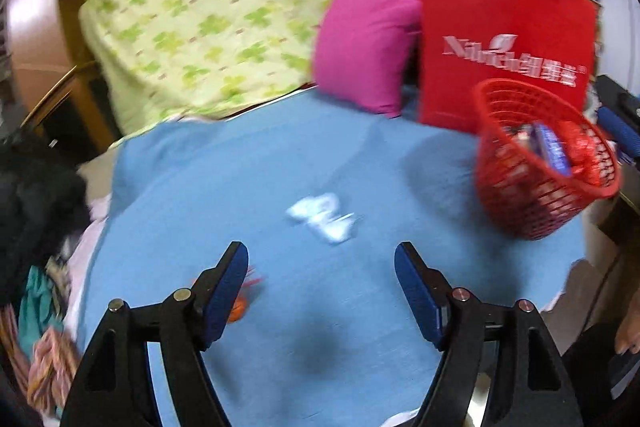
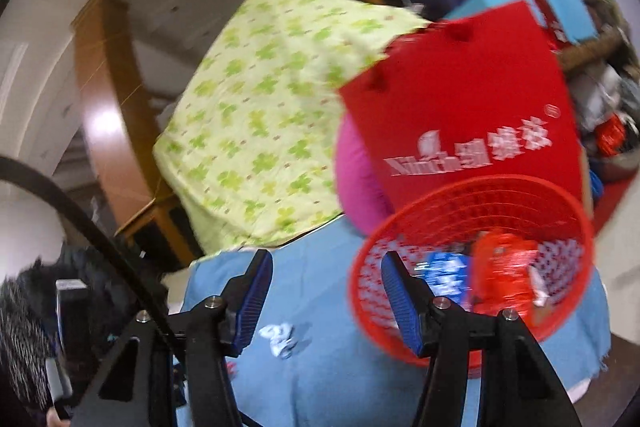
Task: Collect trash
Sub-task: 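Move both open tools back over the orange wrapper and white tissue, then grasp the white tissue with the right tool while the left tool grasps the orange wrapper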
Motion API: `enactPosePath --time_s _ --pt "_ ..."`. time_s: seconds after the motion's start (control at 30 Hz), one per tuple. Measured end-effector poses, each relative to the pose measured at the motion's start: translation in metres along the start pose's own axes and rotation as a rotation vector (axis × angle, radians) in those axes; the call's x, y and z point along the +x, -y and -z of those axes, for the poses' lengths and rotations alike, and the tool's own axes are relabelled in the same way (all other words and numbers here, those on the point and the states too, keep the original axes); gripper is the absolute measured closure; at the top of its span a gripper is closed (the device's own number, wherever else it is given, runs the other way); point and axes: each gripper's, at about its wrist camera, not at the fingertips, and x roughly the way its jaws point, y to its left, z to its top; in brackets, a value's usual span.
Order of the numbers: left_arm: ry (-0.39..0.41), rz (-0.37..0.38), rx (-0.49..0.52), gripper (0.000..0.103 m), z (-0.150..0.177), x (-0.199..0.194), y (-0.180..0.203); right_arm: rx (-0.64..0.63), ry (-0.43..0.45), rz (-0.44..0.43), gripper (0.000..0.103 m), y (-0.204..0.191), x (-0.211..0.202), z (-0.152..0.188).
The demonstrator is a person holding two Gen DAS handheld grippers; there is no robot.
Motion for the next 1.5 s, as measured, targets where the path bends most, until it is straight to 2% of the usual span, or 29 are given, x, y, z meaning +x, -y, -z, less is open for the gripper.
enactPosePath --time_s 0.13,0.37,0.57,0.93,1.27,1.5 --pt "-0.033 -0.056 -0.061 0.027 0.018 0.002 -0.039 -0.067 -0.029 -0.036 0.039 -0.028 0.012 0.01" --pt "-0.106 -0.122 -0.15 0.027 0.051 0.014 -0.086 -0.08 -0.124 -0.079 0.037 -0.056 0.042 0.028" --pt "-0.117 -0.128 -0.193 0.027 0.059 0.024 -0.103 -0.107 -0.22 -0.097 0.037 -0.078 0.072 0.047" --pt "-0.13 -0.135 -0.235 0.027 0.068 0.038 -0.128 -0.156 -0.34 -0.116 0.037 -0.108 0.11 0.081" --pt "-0.164 -0.129 -0.256 0.027 0.077 0.057 -0.141 -0.132 -0.45 -0.074 0.037 -0.106 0.155 0.097" --pt "-0.196 -0.123 -0.256 0.027 0.085 0.07 -0.142 0.009 -0.56 -0.053 0.037 -0.081 0.192 0.104"
